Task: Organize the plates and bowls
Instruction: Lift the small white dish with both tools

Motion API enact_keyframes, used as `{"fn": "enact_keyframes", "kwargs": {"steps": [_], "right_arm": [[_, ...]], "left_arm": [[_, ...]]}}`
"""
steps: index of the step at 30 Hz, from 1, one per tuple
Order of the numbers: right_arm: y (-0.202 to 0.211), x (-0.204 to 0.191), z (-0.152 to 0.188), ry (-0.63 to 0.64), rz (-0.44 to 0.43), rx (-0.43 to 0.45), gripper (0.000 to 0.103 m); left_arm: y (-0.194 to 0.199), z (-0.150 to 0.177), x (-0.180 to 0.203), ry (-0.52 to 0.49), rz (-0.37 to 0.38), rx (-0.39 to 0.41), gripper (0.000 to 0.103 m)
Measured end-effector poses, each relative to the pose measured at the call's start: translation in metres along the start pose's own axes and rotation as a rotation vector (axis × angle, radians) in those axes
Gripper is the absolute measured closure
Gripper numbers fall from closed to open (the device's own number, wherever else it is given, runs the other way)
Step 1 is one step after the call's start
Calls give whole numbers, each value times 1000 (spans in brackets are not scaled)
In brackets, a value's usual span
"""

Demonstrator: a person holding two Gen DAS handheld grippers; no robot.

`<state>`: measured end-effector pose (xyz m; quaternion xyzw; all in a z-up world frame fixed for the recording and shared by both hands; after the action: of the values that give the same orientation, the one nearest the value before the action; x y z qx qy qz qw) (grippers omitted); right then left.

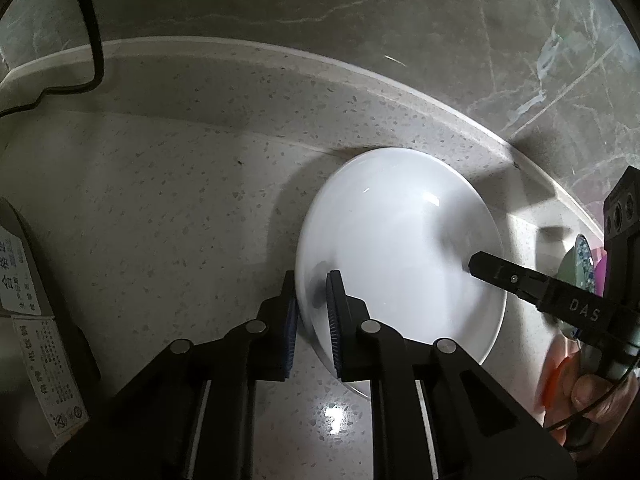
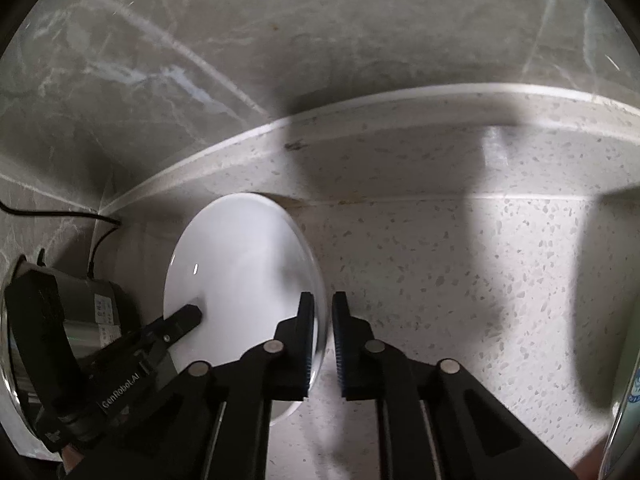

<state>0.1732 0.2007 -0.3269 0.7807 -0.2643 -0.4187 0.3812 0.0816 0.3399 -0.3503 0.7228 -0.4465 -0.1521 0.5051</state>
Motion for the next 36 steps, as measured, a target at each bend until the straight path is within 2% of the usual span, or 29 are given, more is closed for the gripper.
{"fn": "enact_keyframes", "kwargs": {"steps": [4,25,36], "right_arm": [[0,-4,1,42,19,10,94],[18,3,12,28,9,36,94],[82,0,31,42,0,99,94]], "left_arm": [[1,1,2,-9,-1,3,91],[11,7,19,-36,29,20,92],[63,22,47,-93,79,64,92]]}}
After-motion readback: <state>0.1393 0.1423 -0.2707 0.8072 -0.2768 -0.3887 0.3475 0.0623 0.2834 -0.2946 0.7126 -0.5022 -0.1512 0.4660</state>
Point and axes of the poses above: each gripper's, at about its wrist camera, not at the fingertips, and y roughly against the way its jaws point, x to its right, z to its underside, the point moved 9 cm from there along -y, roughly the way its jaws point, and after that the axes turned 8 degrees about x, right-handed, at the moved point
